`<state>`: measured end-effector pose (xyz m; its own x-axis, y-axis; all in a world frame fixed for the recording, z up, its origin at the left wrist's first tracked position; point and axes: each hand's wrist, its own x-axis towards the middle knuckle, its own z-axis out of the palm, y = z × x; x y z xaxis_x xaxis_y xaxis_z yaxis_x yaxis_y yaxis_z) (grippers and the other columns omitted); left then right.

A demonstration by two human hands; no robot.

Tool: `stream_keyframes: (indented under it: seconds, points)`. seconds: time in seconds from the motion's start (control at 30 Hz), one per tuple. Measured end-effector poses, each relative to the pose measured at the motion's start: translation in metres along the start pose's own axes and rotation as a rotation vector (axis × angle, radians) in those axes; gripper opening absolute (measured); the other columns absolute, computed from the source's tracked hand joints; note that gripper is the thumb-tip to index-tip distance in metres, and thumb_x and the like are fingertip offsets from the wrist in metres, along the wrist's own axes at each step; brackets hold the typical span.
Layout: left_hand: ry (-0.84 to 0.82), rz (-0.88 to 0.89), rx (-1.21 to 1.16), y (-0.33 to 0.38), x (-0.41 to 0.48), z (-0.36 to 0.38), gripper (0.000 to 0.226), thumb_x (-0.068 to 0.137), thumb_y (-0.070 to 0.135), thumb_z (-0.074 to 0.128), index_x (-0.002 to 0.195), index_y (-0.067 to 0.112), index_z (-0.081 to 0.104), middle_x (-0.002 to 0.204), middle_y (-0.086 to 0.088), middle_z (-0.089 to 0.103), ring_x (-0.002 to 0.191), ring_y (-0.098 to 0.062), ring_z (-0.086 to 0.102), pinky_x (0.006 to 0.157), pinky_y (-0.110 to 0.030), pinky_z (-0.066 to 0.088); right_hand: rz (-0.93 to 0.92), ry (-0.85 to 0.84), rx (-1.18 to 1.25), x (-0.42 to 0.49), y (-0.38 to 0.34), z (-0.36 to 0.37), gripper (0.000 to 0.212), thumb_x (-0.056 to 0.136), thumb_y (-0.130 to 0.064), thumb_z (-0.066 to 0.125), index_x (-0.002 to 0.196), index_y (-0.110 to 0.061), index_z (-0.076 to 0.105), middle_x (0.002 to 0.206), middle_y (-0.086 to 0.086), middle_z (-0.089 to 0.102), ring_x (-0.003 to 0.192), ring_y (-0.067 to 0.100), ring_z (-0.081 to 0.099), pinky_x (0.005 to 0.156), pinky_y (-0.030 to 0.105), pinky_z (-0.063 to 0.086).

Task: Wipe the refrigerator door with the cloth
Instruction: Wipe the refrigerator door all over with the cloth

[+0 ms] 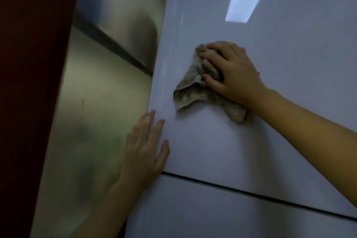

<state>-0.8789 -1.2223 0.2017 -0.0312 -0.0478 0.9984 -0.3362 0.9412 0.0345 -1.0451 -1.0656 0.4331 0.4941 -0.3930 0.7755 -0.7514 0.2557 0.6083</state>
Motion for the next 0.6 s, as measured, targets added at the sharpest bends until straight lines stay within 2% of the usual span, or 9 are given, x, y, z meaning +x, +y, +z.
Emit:
stream_keyframes:
  seconds: [0.1, 0.27, 0.33, 0.43, 0.6]
  points:
    - [0.005, 0.012, 0.035, 0.004, 0.050, -0.002, 0.052, 0.097, 0.033, 0.049, 0.141, 0.007, 0.055, 0.156, -0.018, 0.042, 0.142, -0.035, 0.043, 0.115, -0.043, 0.034, -0.023, -0.032, 0.026, 0.009, 0.010, -0.006, 0.054, 0.093, -0.043, 0.062, 0.137, -0.012, 0.062, 0.144, 0.016, 0.057, 0.135, 0.037, 0.051, 0.114, 0.047, 0.037]
    - [-0.053, 0.031, 0.060, 0.015, 0.108, -0.007, 0.057, 0.098, 0.035, 0.049, 0.148, 0.007, 0.047, 0.160, -0.018, 0.036, 0.145, -0.036, 0.040, 0.116, -0.047, 0.035, -0.308, -0.170, 0.119, -0.019, 0.004, -0.008, 0.046, 0.098, -0.039, 0.061, 0.133, -0.010, 0.066, 0.144, 0.017, 0.060, 0.135, 0.037, 0.054, 0.117, 0.048, 0.040]
    - [-0.079, 0.024, 0.055, 0.020, 0.132, -0.012, 0.059, 0.098, 0.035, 0.049, 0.150, 0.006, 0.043, 0.161, -0.017, 0.033, 0.147, -0.036, 0.037, 0.117, -0.047, 0.033, -0.364, -0.200, 0.139, -0.018, 0.016, -0.015, 0.044, 0.099, -0.038, 0.062, 0.133, -0.011, 0.068, 0.144, 0.016, 0.061, 0.136, 0.036, 0.055, 0.117, 0.048, 0.041]
    - [-0.124, 0.032, 0.069, 0.026, 0.174, -0.017, 0.058, 0.099, 0.035, 0.048, 0.150, 0.007, 0.045, 0.162, -0.016, 0.034, 0.147, -0.035, 0.037, 0.117, -0.046, 0.033, -0.323, -0.176, 0.142, 0.008, 0.052, -0.030, 0.045, 0.097, -0.038, 0.064, 0.133, -0.010, 0.068, 0.143, 0.017, 0.061, 0.134, 0.036, 0.056, 0.114, 0.050, 0.043]
    - [-0.190, 0.032, 0.095, 0.039, 0.250, -0.019, 0.056, 0.100, 0.037, 0.045, 0.148, 0.008, 0.048, 0.161, -0.016, 0.036, 0.147, -0.036, 0.039, 0.117, -0.045, 0.030, -0.133, -0.107, 0.093, 0.074, 0.132, -0.060, 0.052, 0.094, -0.040, 0.068, 0.136, -0.010, 0.066, 0.144, 0.017, 0.060, 0.132, 0.039, 0.057, 0.112, 0.051, 0.045]
